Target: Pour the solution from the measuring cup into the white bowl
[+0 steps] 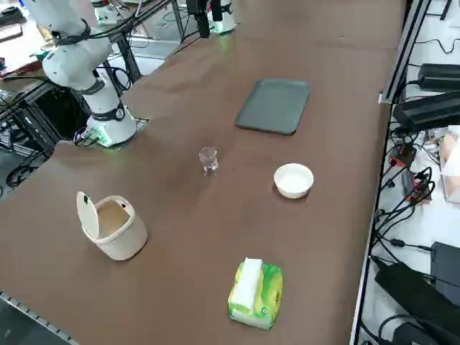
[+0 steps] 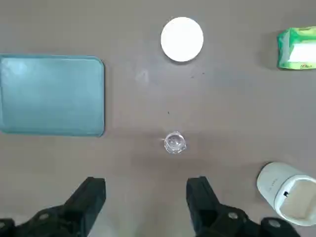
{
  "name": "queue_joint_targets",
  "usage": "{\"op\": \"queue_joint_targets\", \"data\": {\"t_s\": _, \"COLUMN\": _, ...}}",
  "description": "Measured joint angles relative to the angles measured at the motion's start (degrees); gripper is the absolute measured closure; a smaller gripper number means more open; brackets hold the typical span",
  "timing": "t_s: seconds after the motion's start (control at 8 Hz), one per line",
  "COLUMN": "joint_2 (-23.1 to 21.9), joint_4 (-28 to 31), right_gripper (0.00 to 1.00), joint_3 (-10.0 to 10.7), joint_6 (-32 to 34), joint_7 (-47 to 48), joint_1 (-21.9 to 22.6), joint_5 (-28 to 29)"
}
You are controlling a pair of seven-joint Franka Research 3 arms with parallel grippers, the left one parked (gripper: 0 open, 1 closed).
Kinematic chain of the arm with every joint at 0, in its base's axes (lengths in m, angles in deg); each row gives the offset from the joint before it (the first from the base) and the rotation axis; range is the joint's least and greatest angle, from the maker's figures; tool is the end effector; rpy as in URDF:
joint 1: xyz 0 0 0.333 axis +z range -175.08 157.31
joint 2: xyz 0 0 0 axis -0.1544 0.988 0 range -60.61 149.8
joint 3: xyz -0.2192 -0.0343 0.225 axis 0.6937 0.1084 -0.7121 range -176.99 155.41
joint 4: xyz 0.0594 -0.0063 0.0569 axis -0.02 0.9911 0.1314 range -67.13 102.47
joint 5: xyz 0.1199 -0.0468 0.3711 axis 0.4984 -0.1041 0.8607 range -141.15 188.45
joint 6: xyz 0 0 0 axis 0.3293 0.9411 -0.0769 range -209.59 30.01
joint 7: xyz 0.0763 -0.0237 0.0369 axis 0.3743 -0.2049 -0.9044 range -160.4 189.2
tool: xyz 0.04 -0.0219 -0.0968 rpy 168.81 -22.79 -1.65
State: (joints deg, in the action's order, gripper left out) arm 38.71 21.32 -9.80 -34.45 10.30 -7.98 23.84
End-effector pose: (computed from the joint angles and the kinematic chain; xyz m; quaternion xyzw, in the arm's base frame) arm 0.5213 -0.0009 0.6367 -0.9994 -0.0351 -0.0035 0.0024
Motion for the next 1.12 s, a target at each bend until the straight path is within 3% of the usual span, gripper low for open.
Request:
{"op": "queue_joint_targets", "data": {"t_s": 0.38, "joint_2": 0.1, "joint_4": 0.0, "right_gripper": 0.00, "joint_3": 0.0, "joint_6": 0.3, "joint_7": 0.9, "joint_1": 0.0, "joint_5": -0.1}}
{"op": "queue_joint_targets", "data": {"t_s": 0.62, "joint_2": 1.4, "joint_4": 0.3, "right_gripper": 0.00, "joint_3": -0.3, "joint_6": 0.6, "joint_7": 7.2, "joint_1": 1.3, "joint_5": -2.7}}
{"op": "queue_joint_targets", "data": {"t_s": 1.12, "joint_2": 13.2, "joint_4": 1.1, "right_gripper": 0.01, "joint_3": -1.0, "joint_6": -0.1, "joint_7": 40.7, "joint_1": 10.7, "joint_5": -12.6}}
